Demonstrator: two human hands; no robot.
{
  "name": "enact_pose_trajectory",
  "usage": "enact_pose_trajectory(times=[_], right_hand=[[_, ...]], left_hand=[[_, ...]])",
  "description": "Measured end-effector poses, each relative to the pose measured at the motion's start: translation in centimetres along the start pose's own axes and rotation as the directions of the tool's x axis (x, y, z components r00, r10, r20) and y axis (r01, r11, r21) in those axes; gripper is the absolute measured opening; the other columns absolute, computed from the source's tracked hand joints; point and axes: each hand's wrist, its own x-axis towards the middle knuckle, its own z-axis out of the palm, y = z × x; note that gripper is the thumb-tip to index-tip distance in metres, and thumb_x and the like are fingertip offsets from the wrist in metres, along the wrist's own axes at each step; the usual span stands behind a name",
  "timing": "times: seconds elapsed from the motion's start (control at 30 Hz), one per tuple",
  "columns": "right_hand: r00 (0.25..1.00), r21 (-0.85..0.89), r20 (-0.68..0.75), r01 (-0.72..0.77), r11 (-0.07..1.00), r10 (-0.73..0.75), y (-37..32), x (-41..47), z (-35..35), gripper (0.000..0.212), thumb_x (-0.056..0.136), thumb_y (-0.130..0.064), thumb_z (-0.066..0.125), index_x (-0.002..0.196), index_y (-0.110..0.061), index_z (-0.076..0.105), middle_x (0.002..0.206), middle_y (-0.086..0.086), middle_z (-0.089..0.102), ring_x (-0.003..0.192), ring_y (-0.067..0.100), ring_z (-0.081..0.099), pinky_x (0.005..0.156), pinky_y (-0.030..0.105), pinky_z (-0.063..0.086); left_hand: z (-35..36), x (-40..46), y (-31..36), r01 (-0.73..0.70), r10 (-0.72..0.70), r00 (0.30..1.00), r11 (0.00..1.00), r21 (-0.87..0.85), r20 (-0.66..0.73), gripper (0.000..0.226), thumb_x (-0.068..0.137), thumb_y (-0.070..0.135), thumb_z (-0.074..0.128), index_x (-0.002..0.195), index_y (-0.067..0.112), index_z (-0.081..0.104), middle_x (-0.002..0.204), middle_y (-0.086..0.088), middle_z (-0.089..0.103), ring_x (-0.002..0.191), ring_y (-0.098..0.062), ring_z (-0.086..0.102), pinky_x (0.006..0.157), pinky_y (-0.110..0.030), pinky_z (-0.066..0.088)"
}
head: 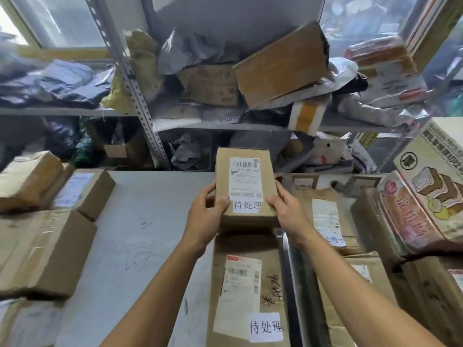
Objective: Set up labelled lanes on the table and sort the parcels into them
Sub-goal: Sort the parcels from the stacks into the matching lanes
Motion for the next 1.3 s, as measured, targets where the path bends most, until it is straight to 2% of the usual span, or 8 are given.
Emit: enact_pose_trajectory(times=[0.13,0.33,0.47,0.57,0.77,0.83,0.97,1.3], right_hand=[[1.000,0.006,0.016,-0.014,1.000,0.014,1.4,-0.4,-0.4,0.052,0.086,-0.041,0.056,0.136,-0.048,0.044,0.123,-0.015,0.067,0.117,0.008,0.063,0.100,0.038,0.052],[0.998,-0.045,0.063,-0.023,0.999,0.025,1.5,-0.5,-1.1,0.048,0.084,-0.047,0.057,0.130,-0.050,0.047,0.113,-0.026,0.069,0.109,0.000,0.065,0.094,0.031,0.052],[0.994,0.018,0.094,-0.053,0.998,0.051,1.1,-0.4,-1.8,0.069,0.073,-0.056,0.065,0.138,-0.043,0.045,0.120,-0.014,0.069,0.109,0.008,0.068,0.097,0.039,0.054],[0.994,-0.002,0.101,-0.050,0.999,0.050,0.5,-0.6,-1.8,0.050,0.073,-0.057,0.064,0.121,-0.053,0.052,0.120,-0.018,0.069,0.108,0.006,0.068,0.093,0.034,0.054],[0.999,-0.170,0.033,0.022,0.985,-0.017,-0.9,-1.5,-1.7,0.074,0.097,-0.042,0.060,0.158,-0.035,0.019,0.131,-0.029,0.050,0.115,-0.005,0.055,0.086,0.016,0.048],[0.990,-0.330,-0.028,0.121,0.936,-0.137,-1.8,-2.1,-1.3,0.073,0.097,-0.045,0.057,0.158,-0.032,0.020,0.149,-0.022,0.038,0.130,-0.004,0.039,0.099,0.013,0.036],[0.926,-0.563,-0.036,0.292,0.773,-0.376,-4.1,-3.3,0.4,0.070,0.099,-0.046,0.052,0.158,-0.025,0.022,0.164,-0.009,0.023,0.148,0.003,0.014,0.115,0.022,0.011],[0.870,-0.443,0.253,0.493,0.749,-0.423,-7.8,-5.4,9.8,0.071,0.092,-0.056,0.046,0.156,-0.032,0.027,0.161,-0.006,0.034,0.146,0.014,0.034,0.116,0.039,0.034]], left_hand=[[0.2,-0.2,-0.4,-0.018,0.018,1.000,0.998,0.063,-0.014,0.047,0.096,0.031,0.062,0.141,0.036,0.047,0.124,0.006,0.061,0.109,-0.013,0.063,0.087,-0.034,0.058],[0.8,-0.1,-0.6,-0.010,0.013,1.000,0.993,0.118,-0.023,0.041,0.096,0.036,0.061,0.131,0.048,0.044,0.127,0.003,0.056,0.113,-0.016,0.060,0.090,-0.039,0.058],[1.1,0.2,-0.4,0.006,-0.004,1.000,0.992,0.129,-0.016,0.040,0.096,0.038,0.060,0.129,0.048,0.041,0.128,0.002,0.053,0.110,-0.013,0.059,0.076,-0.026,0.055],[1.2,0.4,-0.3,0.004,-0.001,1.000,0.990,0.144,-0.023,0.044,0.095,0.041,0.060,0.133,0.047,0.040,0.131,0.008,0.047,0.105,-0.007,0.056,0.071,-0.020,0.050],[1.0,0.3,0.1,-0.046,0.059,0.997,0.968,0.245,-0.047,0.056,0.094,0.045,0.061,0.144,0.046,0.033,0.137,0.009,0.043,0.107,-0.003,0.042,0.055,-0.007,0.044],[0.8,0.1,0.3,-0.082,0.104,0.993,0.956,0.283,-0.064,0.056,0.094,0.044,0.061,0.144,0.044,0.034,0.145,0.005,0.043,0.112,-0.003,0.040,0.053,-0.004,0.042],[0.0,-0.6,0.9,-0.155,0.206,0.971,0.929,0.337,-0.119,0.053,0.094,0.045,0.060,0.142,0.043,0.038,0.149,0.004,0.043,0.121,-0.006,0.041,0.084,-0.018,0.040],[-7.3,-5.4,2.1,-0.140,0.229,0.922,0.949,0.282,-0.312,0.041,0.097,0.042,0.056,0.136,0.041,0.045,0.141,0.005,0.049,0.119,-0.006,0.046,0.089,-0.028,0.041]])
